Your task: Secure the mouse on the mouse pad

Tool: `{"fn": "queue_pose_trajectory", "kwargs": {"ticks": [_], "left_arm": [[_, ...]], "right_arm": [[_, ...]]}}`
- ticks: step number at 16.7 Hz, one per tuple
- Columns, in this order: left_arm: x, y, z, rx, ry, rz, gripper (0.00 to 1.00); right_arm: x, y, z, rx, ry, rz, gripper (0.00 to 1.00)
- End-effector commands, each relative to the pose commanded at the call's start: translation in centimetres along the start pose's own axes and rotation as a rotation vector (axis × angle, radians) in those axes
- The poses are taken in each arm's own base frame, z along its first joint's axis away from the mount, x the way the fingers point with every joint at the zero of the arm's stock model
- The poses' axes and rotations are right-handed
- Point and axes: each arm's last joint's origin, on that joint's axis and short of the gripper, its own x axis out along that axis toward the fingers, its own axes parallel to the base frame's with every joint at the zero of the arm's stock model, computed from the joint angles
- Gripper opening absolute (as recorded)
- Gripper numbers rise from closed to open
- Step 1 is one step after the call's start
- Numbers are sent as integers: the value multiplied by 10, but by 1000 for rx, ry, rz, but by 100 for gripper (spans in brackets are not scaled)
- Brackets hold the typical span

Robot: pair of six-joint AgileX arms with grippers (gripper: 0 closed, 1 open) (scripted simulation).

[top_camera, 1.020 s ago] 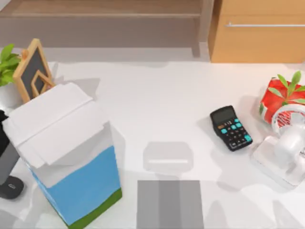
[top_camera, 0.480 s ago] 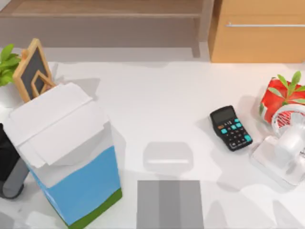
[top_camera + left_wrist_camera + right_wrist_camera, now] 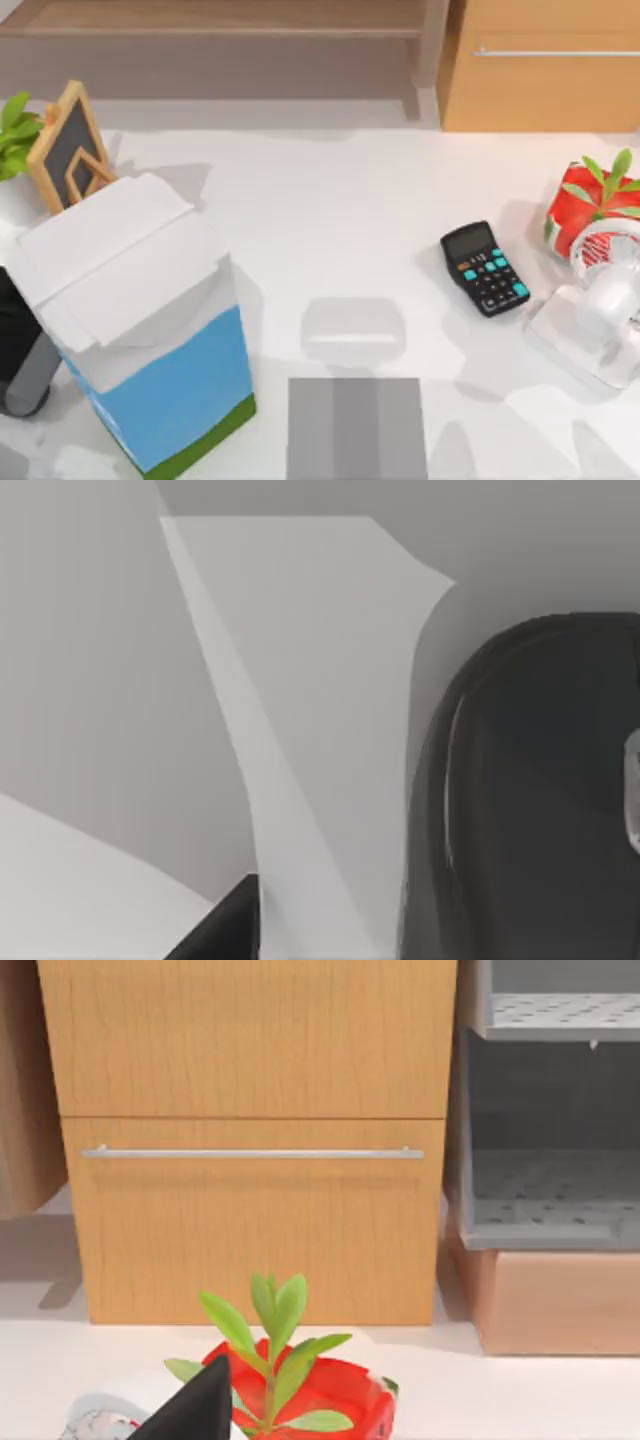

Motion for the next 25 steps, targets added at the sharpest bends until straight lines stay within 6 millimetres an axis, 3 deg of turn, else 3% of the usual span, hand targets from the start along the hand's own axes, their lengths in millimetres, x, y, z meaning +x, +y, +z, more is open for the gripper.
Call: {"fn": "queue_pose_trajectory", "kwargs": {"ticks": [7,15,16,20,25], "left_arm": [[0,0,0,0,0,0,2],[0,0,0,0,0,0,0],[-13,-1,-2,-19,31,2,0],[-28,6,-6,-1,24,10,0],[-80,10,-11,-15,30,36,0]], "right_arm": [[0,0,0,0,0,0,100],[0,0,0,0,0,0,100],[0,0,0,0,0,0,100],[0,0,0,0,0,0,100],[0,0,0,0,0,0,100]]}}
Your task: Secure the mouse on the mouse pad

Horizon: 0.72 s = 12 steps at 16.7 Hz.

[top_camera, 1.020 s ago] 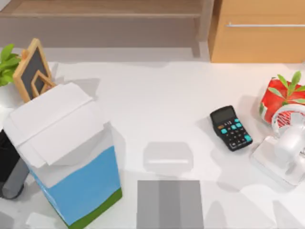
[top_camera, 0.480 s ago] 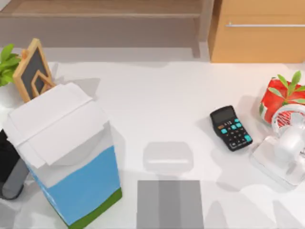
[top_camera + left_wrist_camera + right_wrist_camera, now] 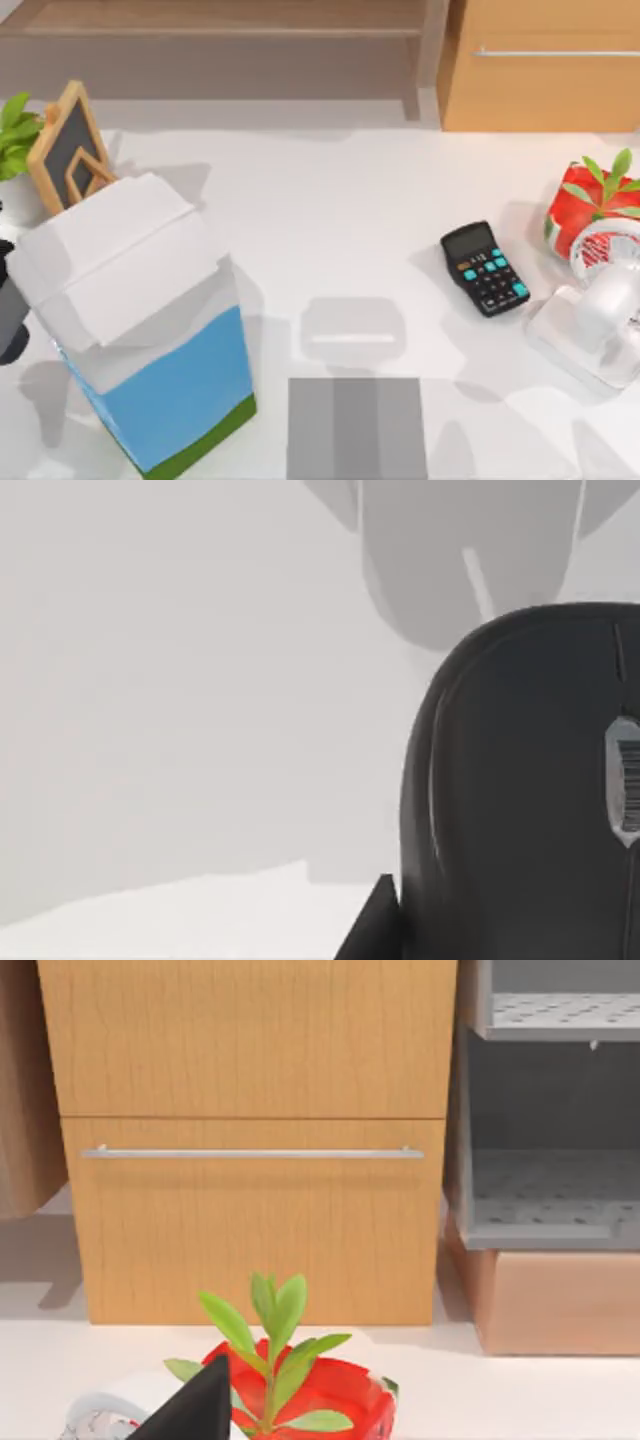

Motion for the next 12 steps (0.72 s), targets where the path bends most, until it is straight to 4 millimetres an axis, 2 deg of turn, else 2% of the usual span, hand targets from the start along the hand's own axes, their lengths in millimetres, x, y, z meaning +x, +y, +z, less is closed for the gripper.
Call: {"fn": "queue_pose_trajectory", "kwargs": {"ticks": [4,12], "left_arm": [[-29,-8,6,-5,3,-25,0],[-32,-7,8,-9,7,-45,0]], "right_arm": [[0,0,0,0,0,0,100],[0,0,0,0,0,0,100]]}}
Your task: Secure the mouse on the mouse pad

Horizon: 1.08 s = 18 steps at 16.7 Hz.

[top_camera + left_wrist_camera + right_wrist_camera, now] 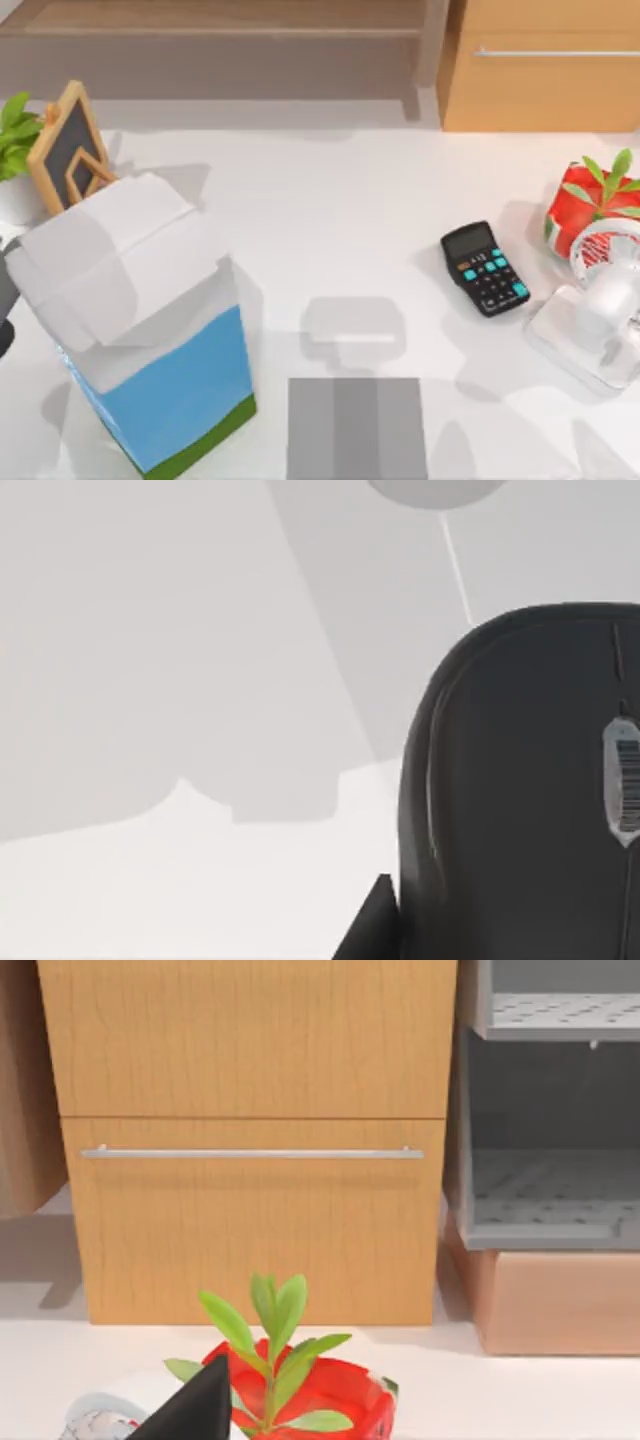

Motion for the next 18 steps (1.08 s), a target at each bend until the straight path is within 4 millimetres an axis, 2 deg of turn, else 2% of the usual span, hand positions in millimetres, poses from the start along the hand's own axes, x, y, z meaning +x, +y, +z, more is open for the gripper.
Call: {"fn": "queue_pose_trajectory", "kwargs": {"ticks": [3,6,11,14,16,18], "left_arm": [[-5,14,6,-36,37,-6,0],[-19,37,14,-142,99,41,0],[-54,91,42,-497,143,266,0],[-70,121,77,-782,56,411,0],[-77,133,111,-971,-51,464,0],[-79,135,154,-1142,-171,456,0]], "right_arm": [[0,0,0,0,0,0,100],[0,0,0,0,0,0,100],[0,0,0,0,0,0,100],[0,0,0,0,0,0,100],[0,0,0,0,0,0,100],[0,0,0,0,0,0,100]]}}
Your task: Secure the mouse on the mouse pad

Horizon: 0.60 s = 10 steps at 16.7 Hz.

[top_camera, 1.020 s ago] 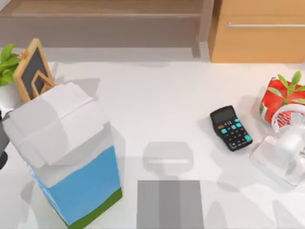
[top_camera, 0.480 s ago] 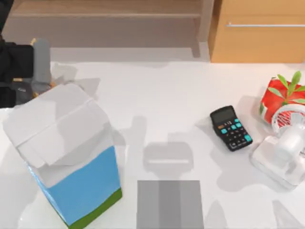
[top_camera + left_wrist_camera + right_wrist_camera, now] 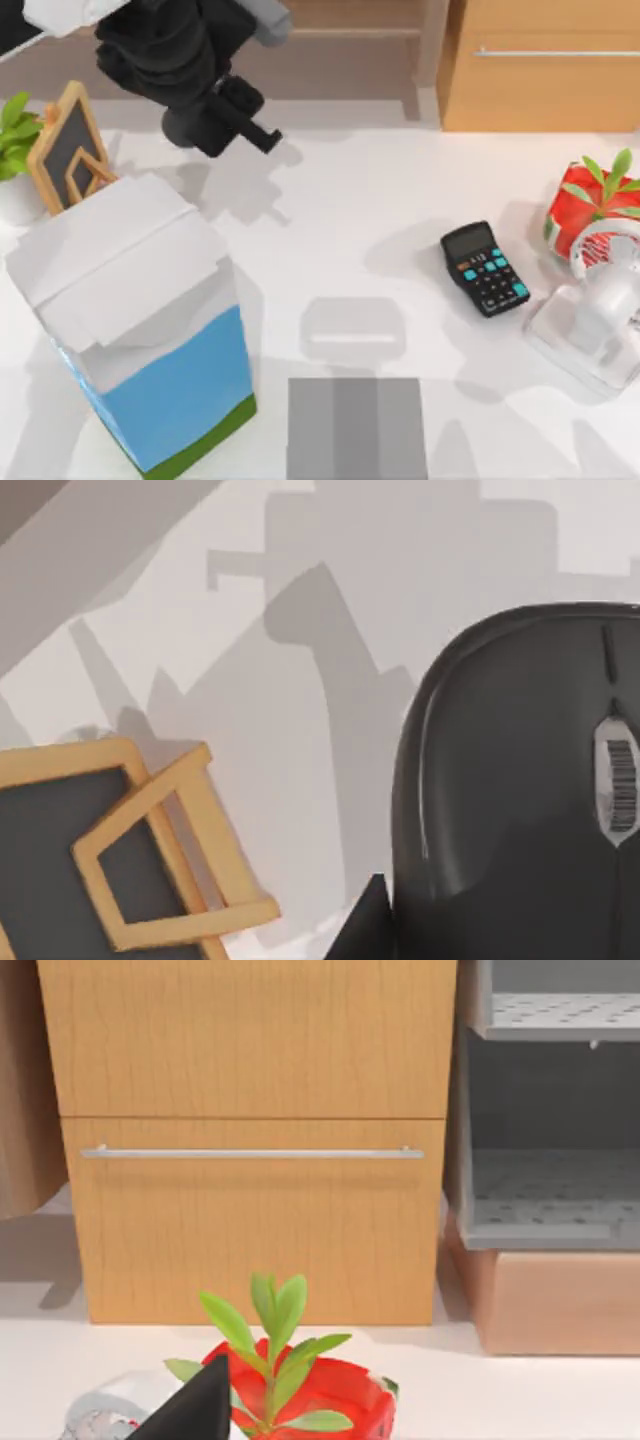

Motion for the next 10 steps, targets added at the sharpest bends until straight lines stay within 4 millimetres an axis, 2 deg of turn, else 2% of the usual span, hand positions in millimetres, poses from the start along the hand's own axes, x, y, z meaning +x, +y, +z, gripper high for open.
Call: {"fn": "queue_pose_trajectory", "kwargs": {"ticks": [2,4,7,10], "left_arm": [[-5,-45,11,-170,-18,-76,0],[-7,-91,13,-314,14,-158,0],[-4,-153,0,-471,137,-240,0],[5,-195,-23,-576,293,-249,0]], "right_arm": [[0,0,0,0,0,0,100],[0,0,0,0,0,0,100],[0,0,0,0,0,0,100],[0,0,0,0,0,0,100]]}}
